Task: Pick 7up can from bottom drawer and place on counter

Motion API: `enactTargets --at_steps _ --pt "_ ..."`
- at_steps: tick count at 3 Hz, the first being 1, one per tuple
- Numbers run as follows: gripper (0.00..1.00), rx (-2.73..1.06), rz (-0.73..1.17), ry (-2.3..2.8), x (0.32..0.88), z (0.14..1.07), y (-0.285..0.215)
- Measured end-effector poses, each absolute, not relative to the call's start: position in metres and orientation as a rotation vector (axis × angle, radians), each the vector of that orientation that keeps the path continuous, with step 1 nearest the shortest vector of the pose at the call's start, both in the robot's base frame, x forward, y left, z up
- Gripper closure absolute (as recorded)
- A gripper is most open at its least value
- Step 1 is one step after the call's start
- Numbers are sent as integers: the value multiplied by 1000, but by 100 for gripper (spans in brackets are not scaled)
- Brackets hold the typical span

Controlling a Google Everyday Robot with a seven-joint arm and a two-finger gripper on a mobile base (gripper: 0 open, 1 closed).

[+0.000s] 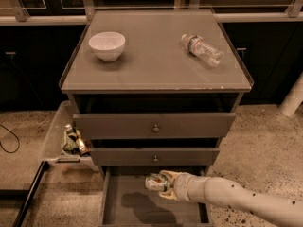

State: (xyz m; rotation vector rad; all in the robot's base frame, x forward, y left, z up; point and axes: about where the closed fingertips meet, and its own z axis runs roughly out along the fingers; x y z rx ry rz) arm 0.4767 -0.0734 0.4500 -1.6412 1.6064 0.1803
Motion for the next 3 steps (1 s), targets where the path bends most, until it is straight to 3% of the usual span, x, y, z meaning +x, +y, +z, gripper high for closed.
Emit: enactTargets --at_steps 1,3 --pt "100 -1645 193 1551 468 480 -65" --pt "100 -1624 15 1460 473 627 -60"
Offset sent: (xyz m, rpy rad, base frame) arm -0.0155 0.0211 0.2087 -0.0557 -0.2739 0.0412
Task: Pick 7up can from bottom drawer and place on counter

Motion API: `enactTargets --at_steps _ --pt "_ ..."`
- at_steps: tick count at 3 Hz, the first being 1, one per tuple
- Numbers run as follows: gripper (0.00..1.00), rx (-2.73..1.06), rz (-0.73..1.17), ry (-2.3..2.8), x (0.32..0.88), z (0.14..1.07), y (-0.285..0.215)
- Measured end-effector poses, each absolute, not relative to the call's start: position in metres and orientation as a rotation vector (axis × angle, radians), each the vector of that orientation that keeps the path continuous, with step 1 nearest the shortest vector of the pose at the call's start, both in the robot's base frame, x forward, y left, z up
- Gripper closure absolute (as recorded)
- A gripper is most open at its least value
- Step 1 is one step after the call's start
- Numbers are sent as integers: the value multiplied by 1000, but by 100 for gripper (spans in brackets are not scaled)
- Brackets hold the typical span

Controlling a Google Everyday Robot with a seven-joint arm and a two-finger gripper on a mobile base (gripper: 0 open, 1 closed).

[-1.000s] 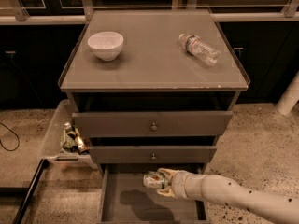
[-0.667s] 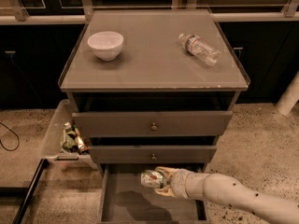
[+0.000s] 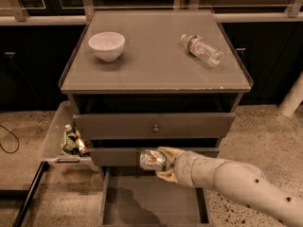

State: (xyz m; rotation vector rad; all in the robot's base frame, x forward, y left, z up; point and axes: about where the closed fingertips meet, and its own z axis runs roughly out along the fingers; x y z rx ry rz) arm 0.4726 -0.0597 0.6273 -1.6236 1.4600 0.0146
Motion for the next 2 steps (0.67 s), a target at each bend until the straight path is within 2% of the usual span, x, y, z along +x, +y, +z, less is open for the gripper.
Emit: enactTargets --at_steps 2 --pt "100 -1477 -152 1464 506 733 -110"
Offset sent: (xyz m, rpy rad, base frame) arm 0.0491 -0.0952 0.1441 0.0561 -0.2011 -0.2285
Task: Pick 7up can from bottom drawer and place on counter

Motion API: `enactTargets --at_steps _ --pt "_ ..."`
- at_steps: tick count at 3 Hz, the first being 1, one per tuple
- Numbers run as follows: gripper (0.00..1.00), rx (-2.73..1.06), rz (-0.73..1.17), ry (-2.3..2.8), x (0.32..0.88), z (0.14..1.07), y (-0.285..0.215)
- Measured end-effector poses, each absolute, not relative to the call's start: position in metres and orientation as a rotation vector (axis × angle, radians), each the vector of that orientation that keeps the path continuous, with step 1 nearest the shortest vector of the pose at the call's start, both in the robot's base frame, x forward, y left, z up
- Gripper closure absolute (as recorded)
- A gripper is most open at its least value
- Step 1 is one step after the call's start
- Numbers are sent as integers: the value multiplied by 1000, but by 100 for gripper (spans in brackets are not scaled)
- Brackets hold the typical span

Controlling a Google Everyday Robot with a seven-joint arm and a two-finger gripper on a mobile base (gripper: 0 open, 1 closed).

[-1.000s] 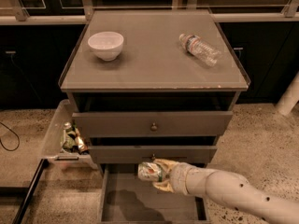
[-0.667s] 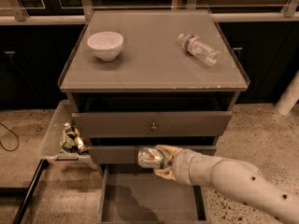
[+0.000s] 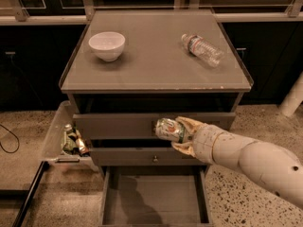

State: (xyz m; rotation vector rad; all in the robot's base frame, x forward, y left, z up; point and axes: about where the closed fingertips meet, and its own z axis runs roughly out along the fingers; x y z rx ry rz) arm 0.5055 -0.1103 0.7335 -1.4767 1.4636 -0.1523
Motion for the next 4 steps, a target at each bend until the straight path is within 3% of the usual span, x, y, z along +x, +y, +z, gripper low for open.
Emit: enactTargets --at_steps 2,4 --pt "100 -1458 -116 1436 519 758 -109" --pt "100 -1348 -31 1380 576 861 -126"
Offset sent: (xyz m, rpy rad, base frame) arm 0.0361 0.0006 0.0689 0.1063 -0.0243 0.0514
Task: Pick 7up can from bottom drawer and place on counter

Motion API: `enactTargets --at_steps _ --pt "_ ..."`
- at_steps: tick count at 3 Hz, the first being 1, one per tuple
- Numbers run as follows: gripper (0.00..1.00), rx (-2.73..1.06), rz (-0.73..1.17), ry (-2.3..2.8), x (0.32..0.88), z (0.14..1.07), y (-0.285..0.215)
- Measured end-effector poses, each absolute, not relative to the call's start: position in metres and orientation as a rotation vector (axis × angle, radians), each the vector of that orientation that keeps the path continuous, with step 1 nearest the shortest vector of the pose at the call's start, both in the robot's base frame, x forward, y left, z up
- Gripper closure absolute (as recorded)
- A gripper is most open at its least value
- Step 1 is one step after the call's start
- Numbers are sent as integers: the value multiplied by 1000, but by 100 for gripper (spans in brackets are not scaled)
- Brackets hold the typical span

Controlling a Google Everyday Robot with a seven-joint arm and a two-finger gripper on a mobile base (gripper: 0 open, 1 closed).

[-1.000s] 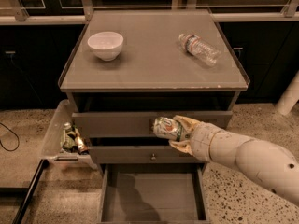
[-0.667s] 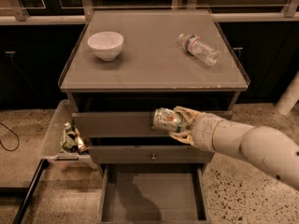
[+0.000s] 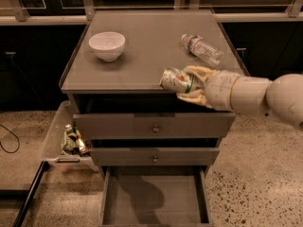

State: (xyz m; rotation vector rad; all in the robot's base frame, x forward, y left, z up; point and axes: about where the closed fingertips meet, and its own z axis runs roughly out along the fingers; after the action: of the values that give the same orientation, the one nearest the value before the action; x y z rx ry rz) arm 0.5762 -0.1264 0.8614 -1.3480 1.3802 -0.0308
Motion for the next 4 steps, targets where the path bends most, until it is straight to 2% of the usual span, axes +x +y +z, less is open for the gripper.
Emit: enactTargets --at_steps 2,4 --pt "100 -1240 43 1373 631 924 -138" --pt "100 -1224 79 1372 647 928 -135"
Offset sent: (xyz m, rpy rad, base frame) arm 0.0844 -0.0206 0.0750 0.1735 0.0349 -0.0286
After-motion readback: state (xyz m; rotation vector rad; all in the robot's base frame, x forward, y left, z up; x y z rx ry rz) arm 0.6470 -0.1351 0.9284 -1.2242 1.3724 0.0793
